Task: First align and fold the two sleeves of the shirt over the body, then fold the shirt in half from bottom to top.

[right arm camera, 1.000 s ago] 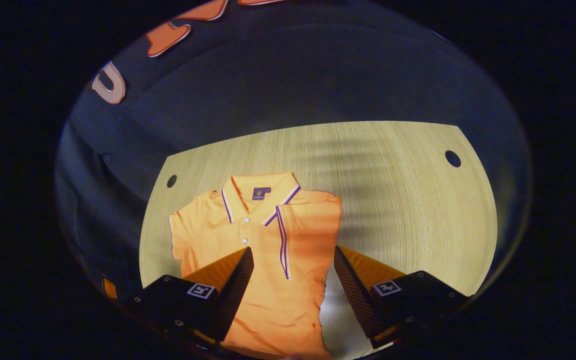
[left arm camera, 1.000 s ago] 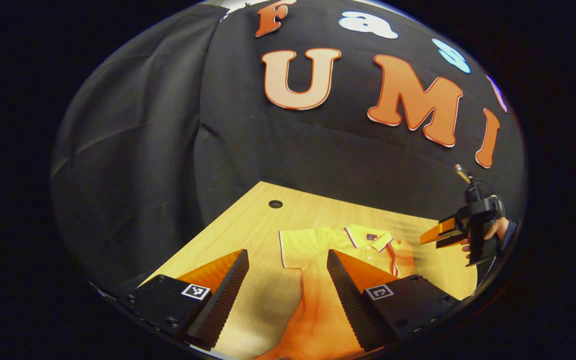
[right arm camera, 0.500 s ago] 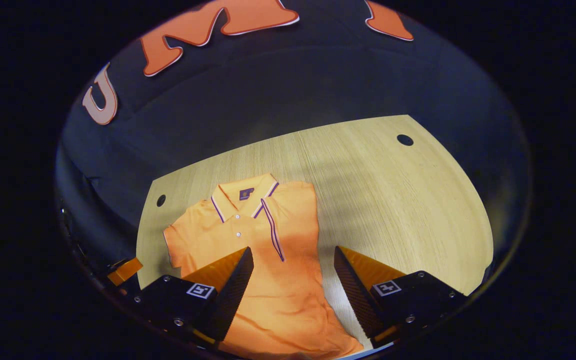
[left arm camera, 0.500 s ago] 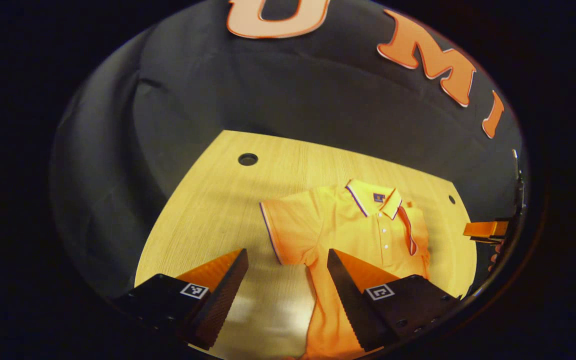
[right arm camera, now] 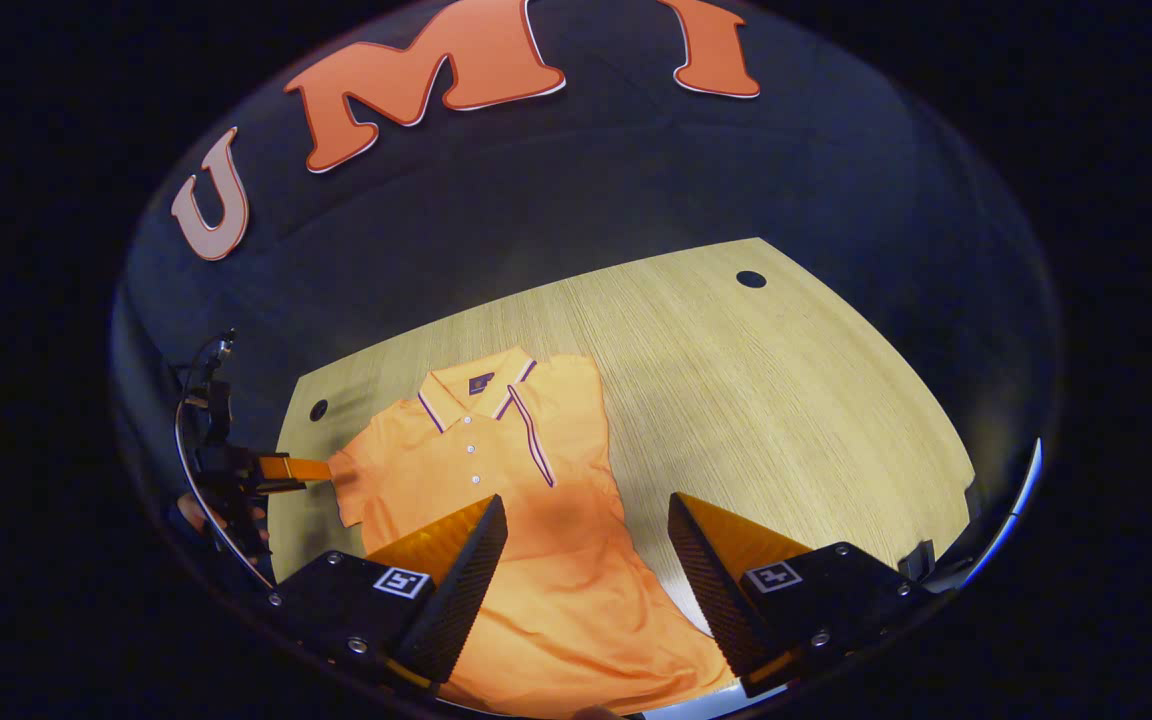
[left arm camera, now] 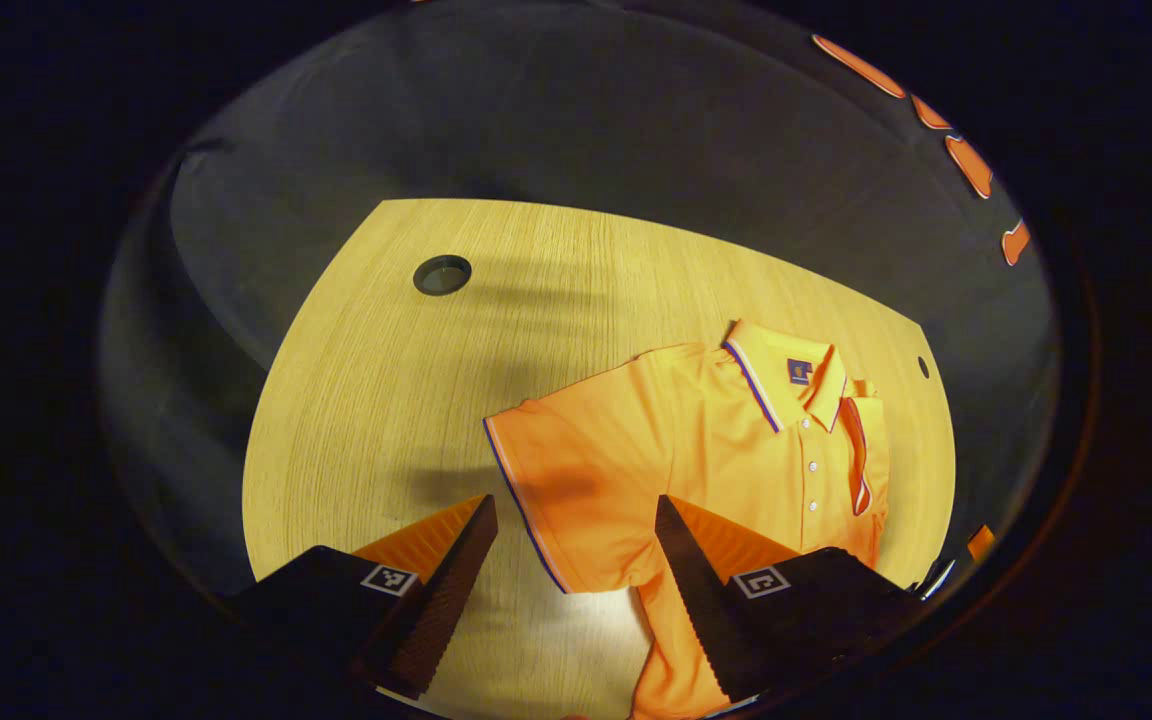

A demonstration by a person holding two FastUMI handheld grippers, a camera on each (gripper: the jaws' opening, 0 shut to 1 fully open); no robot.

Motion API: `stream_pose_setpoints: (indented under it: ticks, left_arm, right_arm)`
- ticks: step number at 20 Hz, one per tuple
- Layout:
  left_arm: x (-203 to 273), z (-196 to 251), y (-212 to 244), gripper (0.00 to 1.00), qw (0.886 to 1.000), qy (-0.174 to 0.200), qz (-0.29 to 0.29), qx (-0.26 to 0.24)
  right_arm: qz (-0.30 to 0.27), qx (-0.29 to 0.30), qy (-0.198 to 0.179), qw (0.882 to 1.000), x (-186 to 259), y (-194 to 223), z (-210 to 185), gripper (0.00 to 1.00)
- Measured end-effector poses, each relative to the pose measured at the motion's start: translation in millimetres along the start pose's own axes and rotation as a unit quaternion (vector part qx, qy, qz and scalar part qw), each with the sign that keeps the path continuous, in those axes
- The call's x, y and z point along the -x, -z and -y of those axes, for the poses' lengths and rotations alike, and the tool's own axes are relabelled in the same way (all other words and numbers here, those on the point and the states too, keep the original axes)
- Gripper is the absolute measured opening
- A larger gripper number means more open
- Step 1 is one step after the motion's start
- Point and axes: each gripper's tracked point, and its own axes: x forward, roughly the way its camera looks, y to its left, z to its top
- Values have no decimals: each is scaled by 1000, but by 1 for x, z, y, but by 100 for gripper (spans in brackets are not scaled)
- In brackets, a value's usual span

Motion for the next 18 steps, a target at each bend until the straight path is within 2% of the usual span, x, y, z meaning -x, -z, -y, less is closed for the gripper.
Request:
stream_pose_setpoints:
  ticks: [3, 8, 11, 12, 14, 15, 17, 18]
  left_arm:
    - [-19, -2, -1, 98, 999, -2, -36, 12]
    - [-41, -6, 13, 99, 995, -31, -97, 15]
    - [-43, -13, 12, 98, 993, -56, -104, 29]
    - [-47, -13, 14, 92, 992, -62, -104, 28]
    - [-45, -18, 19, 90, 990, -78, -118, 4]
    - [-46, -18, 17, 84, 990, -77, -119, -4]
    - [-48, -14, 18, 77, 990, -72, -122, -15]
    - [-49, -11, 18, 70, 990, -67, -125, -26]
  right_arm:
    - [-6, 4, 4, 1000, 5, 17, 5, 99]
    - [5, -3, -5, 1000, 16, 33, 5, 99]
    - [7, -7, -6, 1000, 21, 43, 10, 99]
    - [12, -9, -8, 1000, 23, 44, 11, 99]
    - [17, -20, -11, 1000, 24, 46, 13, 99]
    - [17, -24, -10, 1000, 25, 49, 15, 99]
    - [13, -32, -6, 999, 26, 54, 19, 99]
    - [12, -37, -6, 999, 26, 55, 20, 99]
